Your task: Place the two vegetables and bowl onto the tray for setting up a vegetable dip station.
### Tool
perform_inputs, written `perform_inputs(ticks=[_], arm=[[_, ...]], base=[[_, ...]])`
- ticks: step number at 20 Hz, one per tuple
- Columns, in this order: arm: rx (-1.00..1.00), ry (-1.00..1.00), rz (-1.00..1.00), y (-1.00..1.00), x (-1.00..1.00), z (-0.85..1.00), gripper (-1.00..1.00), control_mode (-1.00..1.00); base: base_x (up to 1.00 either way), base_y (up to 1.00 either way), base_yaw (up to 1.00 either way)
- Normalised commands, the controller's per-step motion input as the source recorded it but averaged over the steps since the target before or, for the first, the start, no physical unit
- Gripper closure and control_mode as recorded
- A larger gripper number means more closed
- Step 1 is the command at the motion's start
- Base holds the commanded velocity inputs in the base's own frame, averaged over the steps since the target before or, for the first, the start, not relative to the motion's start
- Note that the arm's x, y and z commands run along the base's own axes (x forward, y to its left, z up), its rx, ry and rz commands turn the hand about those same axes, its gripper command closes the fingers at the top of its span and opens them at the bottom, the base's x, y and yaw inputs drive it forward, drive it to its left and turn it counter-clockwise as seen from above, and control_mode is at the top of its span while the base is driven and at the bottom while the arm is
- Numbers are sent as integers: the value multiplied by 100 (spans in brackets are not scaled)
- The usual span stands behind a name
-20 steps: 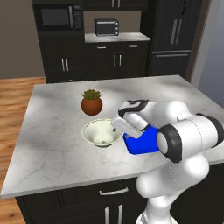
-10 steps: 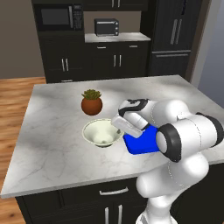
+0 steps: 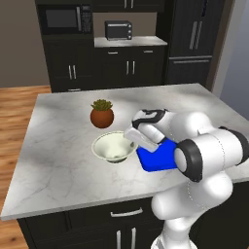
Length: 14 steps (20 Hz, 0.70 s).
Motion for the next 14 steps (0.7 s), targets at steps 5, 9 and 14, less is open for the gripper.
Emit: perform_inputs(ticks=[5,9,14], arm=[[2,-7,-9,0,0,28,100,-100],[2,-6,-8,0,0,19,100,-100],[4,-3,-11,0,4,22,100,-100]], base=[[0,0,0],[0,0,0],[0,0,0]])
